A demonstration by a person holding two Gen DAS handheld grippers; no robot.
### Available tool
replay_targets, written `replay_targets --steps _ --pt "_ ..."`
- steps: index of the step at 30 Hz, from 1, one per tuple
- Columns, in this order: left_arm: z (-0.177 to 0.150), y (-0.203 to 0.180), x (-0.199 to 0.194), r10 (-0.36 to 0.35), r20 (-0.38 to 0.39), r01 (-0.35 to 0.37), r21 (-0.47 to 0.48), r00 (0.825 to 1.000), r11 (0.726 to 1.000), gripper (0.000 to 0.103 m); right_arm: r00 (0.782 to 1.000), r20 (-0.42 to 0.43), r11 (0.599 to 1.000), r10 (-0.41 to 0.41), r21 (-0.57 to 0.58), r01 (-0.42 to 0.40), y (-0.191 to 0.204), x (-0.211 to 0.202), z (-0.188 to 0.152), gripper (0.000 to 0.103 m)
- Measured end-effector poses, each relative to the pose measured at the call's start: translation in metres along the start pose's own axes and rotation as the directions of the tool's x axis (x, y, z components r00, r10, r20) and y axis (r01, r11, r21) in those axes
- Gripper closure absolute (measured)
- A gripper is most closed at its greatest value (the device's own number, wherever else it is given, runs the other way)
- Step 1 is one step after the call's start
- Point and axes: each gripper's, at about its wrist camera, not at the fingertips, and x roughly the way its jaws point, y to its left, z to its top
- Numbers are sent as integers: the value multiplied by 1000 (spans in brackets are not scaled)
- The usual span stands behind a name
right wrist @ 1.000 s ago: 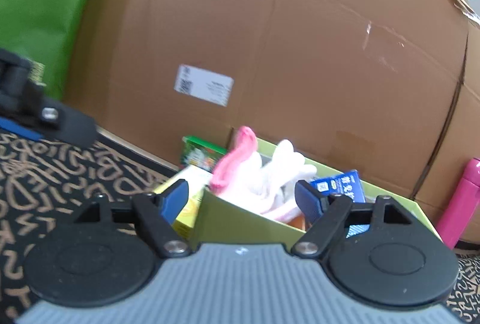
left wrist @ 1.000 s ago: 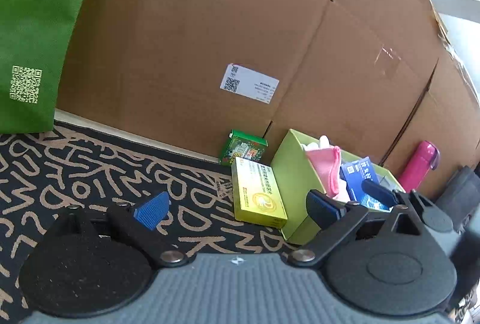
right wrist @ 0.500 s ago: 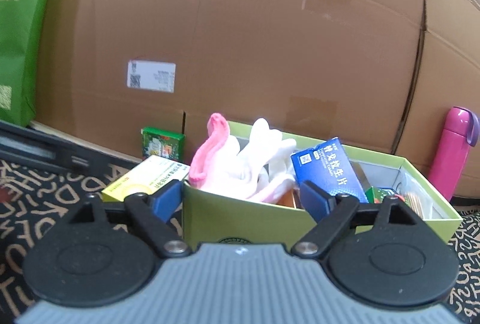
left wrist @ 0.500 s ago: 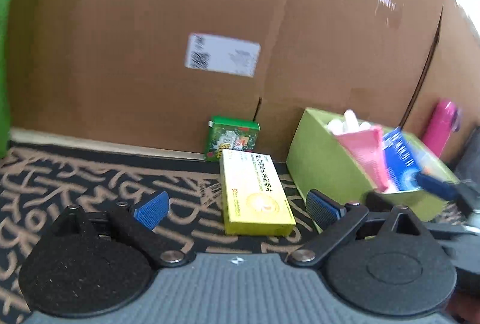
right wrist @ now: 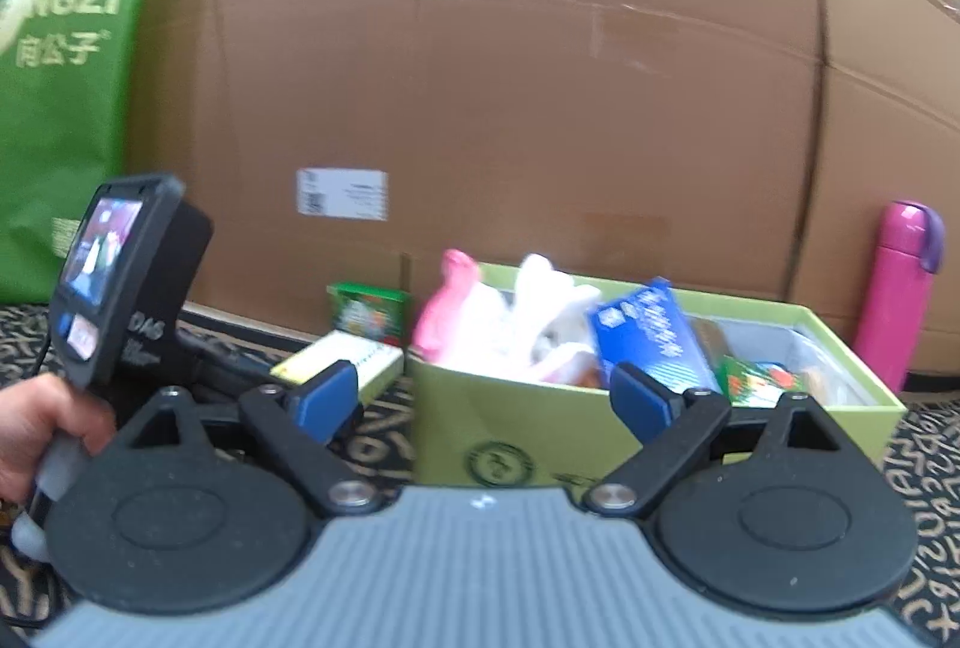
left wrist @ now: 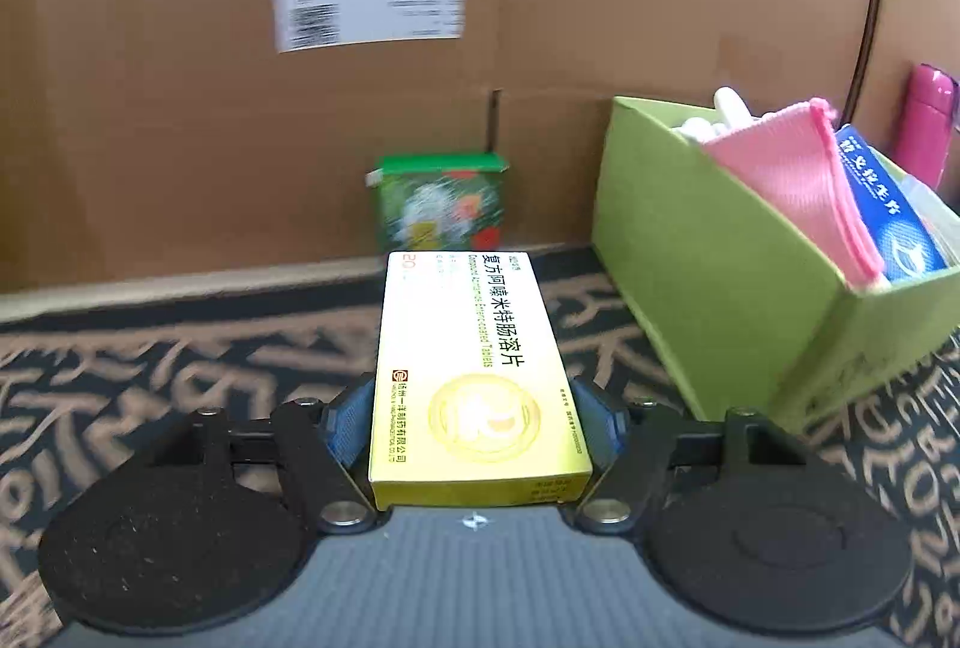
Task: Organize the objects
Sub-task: 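Move both grippers back toward the yellow box and small green box, then grasp the yellow medicine box with the left gripper while the right grasps the small green box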
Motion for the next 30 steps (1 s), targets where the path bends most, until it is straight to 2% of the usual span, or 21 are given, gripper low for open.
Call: replay_targets --steps 6,9,12,17,19,24,25,26,27,30 --pt "-36 47 -50 122 -5 -122 -38 992 992 30 990 -11 990 142 0 -142 35 22 22 17" --pt "-40 66 -60 190 -7 -190 -76 982 979 30 984 -45 985 172 -22 -173 62 45 34 18" --pt "-43 79 -62 222 -2 -221 -86 975 972 26 986 -95 990 134 -38 -138 83 79 42 18" --pt "-46 86 -69 202 8 -200 -110 979 974 18 983 -178 999 36 1 -37 95 150 45 18" --pt "-45 85 -67 200 4 -198 -109 980 974 15 975 -219 999 -21 19 26 94 177 43 18" --pt "-46 81 -64 202 -1 -201 -101 979 974 11 956 -276 988 -102 84 130 84 225 39 18" --pt "-46 80 -64 203 -2 -202 -100 979 974 11 955 -278 985 -107 99 139 80 230 37 21" --pt "-46 80 -64 202 -2 -202 -99 979 974 11 958 -273 985 -91 118 127 76 231 36 39" --pt "-46 81 -64 199 -1 -198 -101 980 975 11 961 -272 984 -50 149 93 71 229 34 44" --pt "-47 83 -65 188 2 -187 -111 982 976 11 968 -250 989 -12 138 48 68 201 26 43"
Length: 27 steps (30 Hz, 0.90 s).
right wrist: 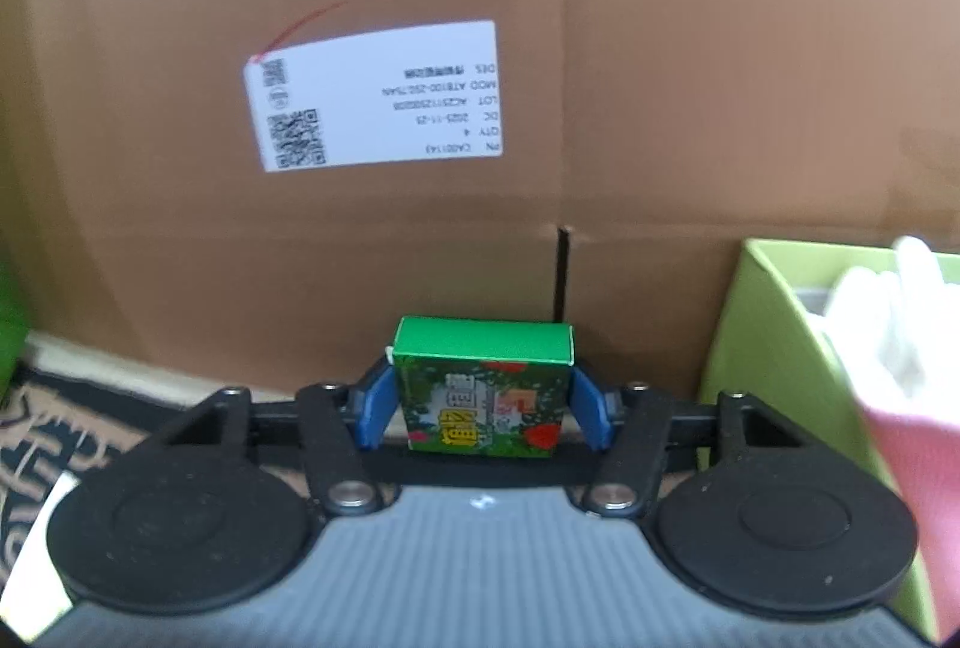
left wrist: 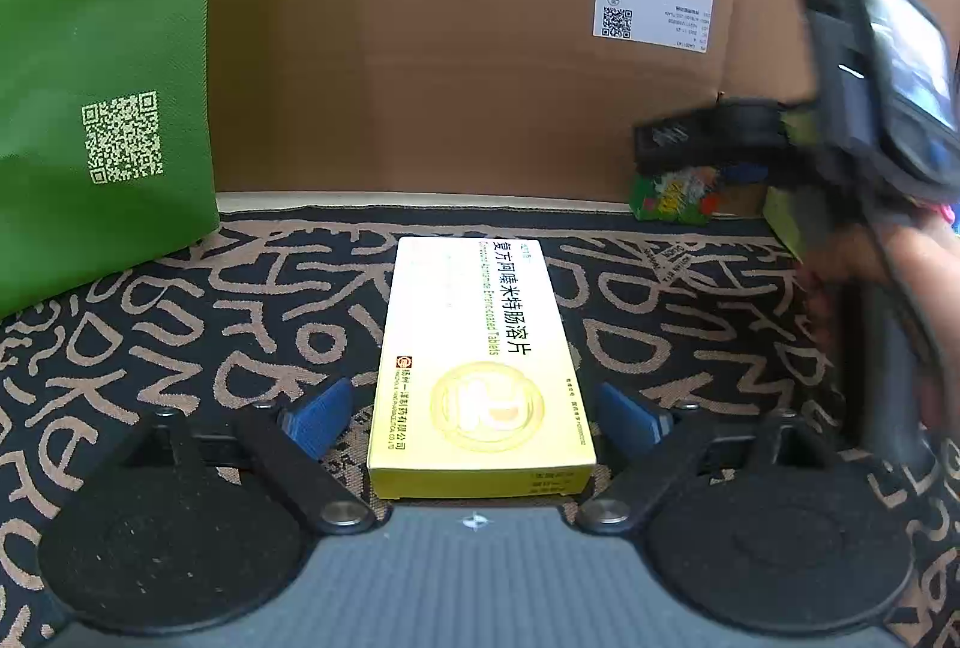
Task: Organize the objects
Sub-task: 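Grasp the yellow medicine box with the left gripper while the right grasps the small green box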
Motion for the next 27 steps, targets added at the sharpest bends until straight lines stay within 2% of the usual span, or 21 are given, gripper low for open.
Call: replay_targets --steps 3,6,10,13,16,20,25,27 --pt "0 0 0 4 -1 -4 -1 1000 1000 11 998 11 997 69 -31 -69 -7 -41 -28 43" --pt "-1 -2 0 17 -3 -17 12 1000 1000 11 992 -16 989 128 -76 -128 -10 -86 -61 41" --pt "-1 -1 0 17 -5 -16 15 1000 1000 10 987 -43 978 155 -135 -160 -7 -118 -84 23" --pt "-1 -1 0 19 -5 -19 13 1000 1000 10 988 -21 977 154 -146 -155 -8 -130 -87 18" --pt "0 -1 0 43 -1 -43 1 999 999 10 988 -25 979 151 -137 -153 -7 -121 -79 17" --pt "8 4 6 38 -20 -39 -49 999 998 10 982 -69 976 173 -119 -181 -8 -101 -77 17" --pt "22 -1 25 44 -53 -44 8 998 999 10 980 -94 981 176 -69 -183 -13 -90 -77 19" --pt "22 -4 31 68 -43 -66 40 997 997 4 976 -102 979 194 -48 -200 -17 -87 -75 21"
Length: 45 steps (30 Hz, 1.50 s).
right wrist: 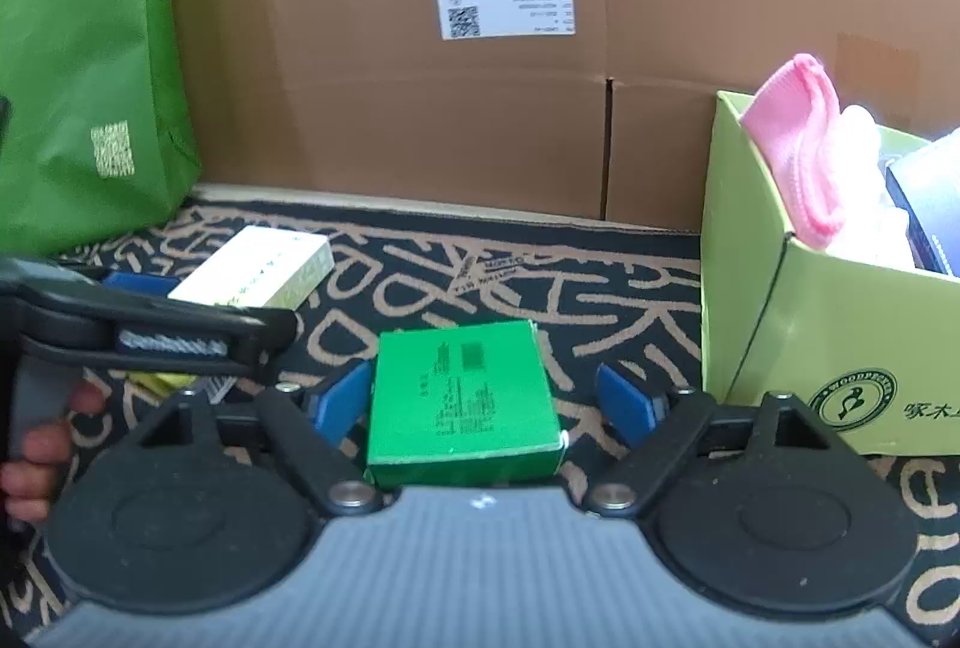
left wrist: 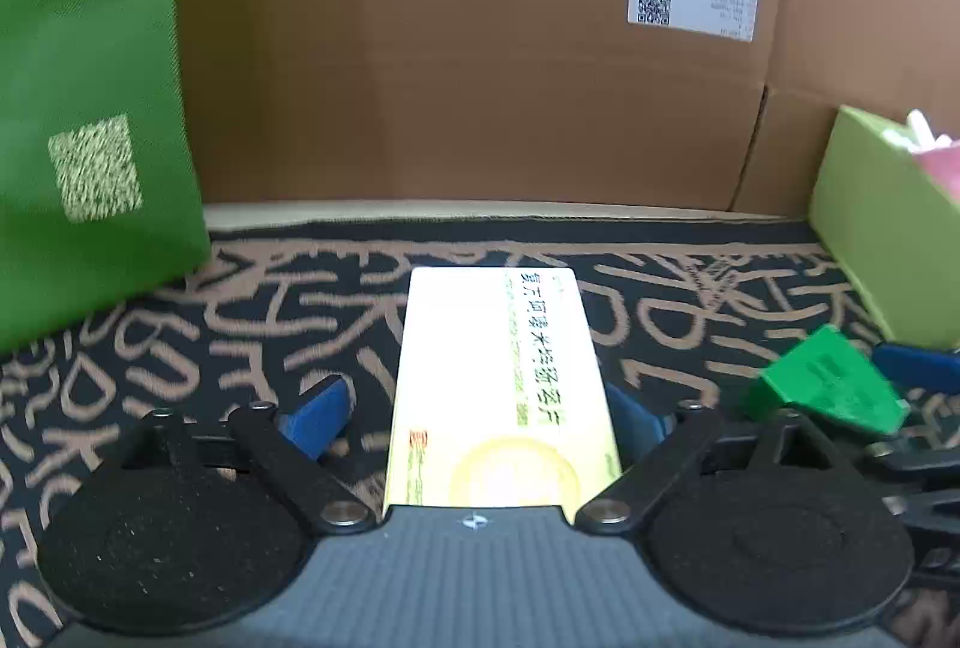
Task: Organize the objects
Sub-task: 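Grasp the yellow medicine box with the left gripper while the right grasps the small green box, then carry the yellow box and small green box into the shoebox and release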
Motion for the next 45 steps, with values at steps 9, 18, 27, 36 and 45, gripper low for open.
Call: replay_targets --steps 9,18,27,36,45 --pt "-5 2 -20 -49 -6 49 14 999 999 34 998 7 998 56 13 -56 -4 -21 -12 42" --pt "20 -39 -89 -232 133 227 53 964 973 34 990 136 996 38 80 -49 -35 -111 -34 42" --pt "69 -130 -131 -457 235 430 156 858 889 34 923 348 982 -164 150 118 -97 -186 -13 42" --pt "91 -213 -87 -440 240 393 222 865 893 34 852 387 934 -353 196 298 -173 -181 19 42" --pt "90 -228 -22 -378 149 356 152 914 922 34 865 327 923 -381 191 335 -224 -113 43 42"
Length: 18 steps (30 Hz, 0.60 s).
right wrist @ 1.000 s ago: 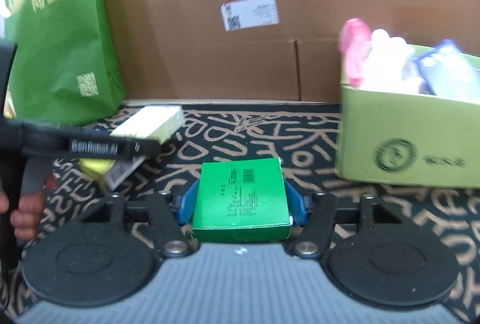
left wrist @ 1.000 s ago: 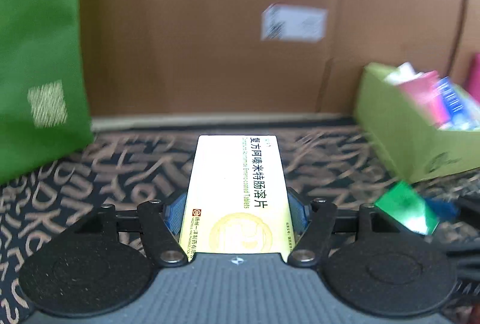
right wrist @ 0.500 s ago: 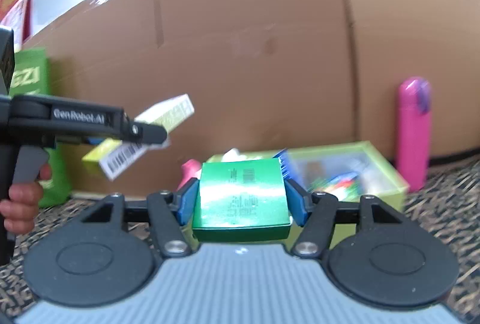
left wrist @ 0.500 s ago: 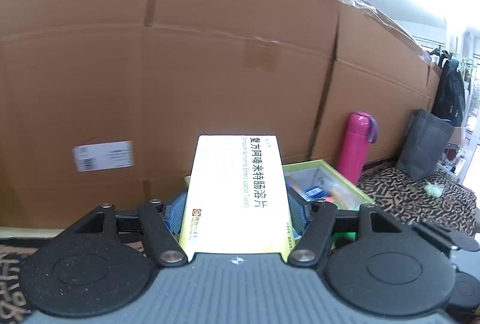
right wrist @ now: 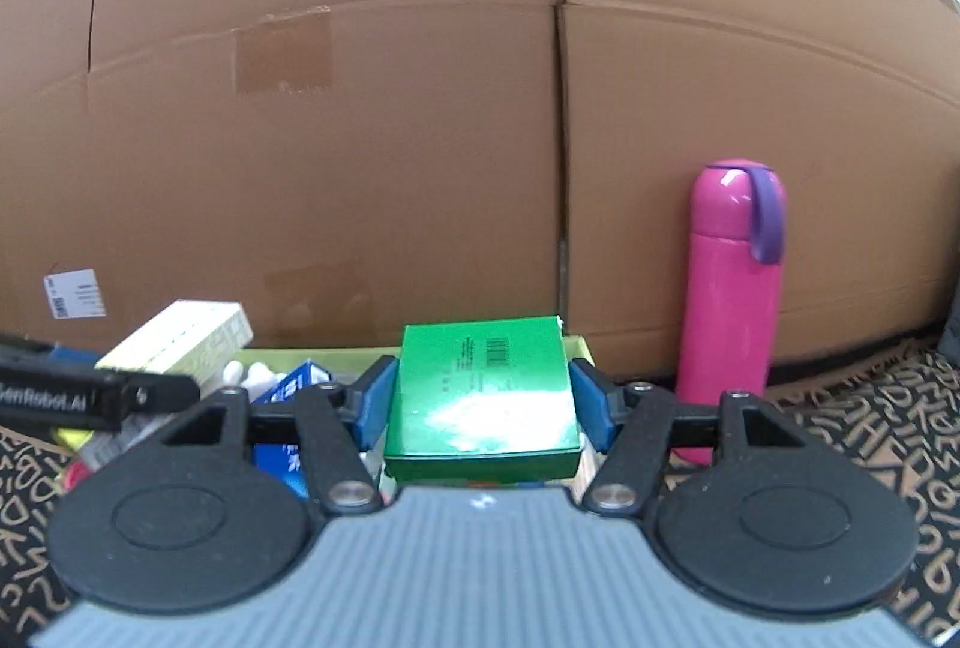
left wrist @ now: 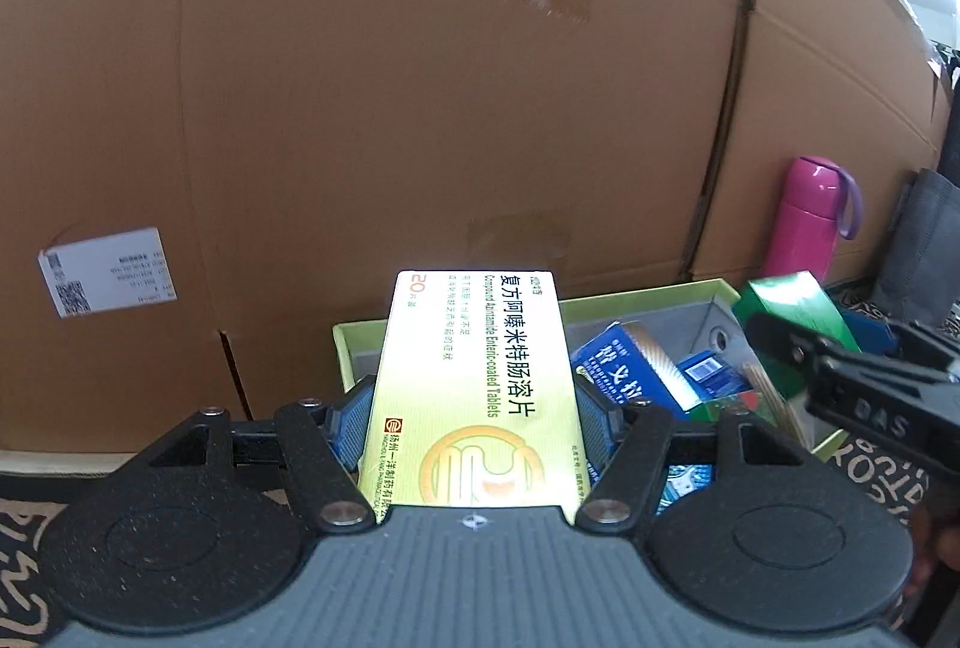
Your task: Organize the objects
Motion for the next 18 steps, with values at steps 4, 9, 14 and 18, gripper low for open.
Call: replay_targets --steps 4,9,14,18 --pt "-2 2 6 -30 13 31 -19 999 999 19 996 -73 999 48 -17 -50 3 27 -6 31" --pt "-11 20 -5 -53 14 54 -115 999 992 4 998 -56 998 8 -63 -12 6 11 -27 10" --pt "-20 23 -33 -52 59 59 -119 997 991 3 1000 -9 1000 8 30 -8 -1 -38 -35 0" --pt "-24 16 -65 -37 108 48 -97 993 994 2 1000 16 999 11 31 -12 4 -77 -31 0"
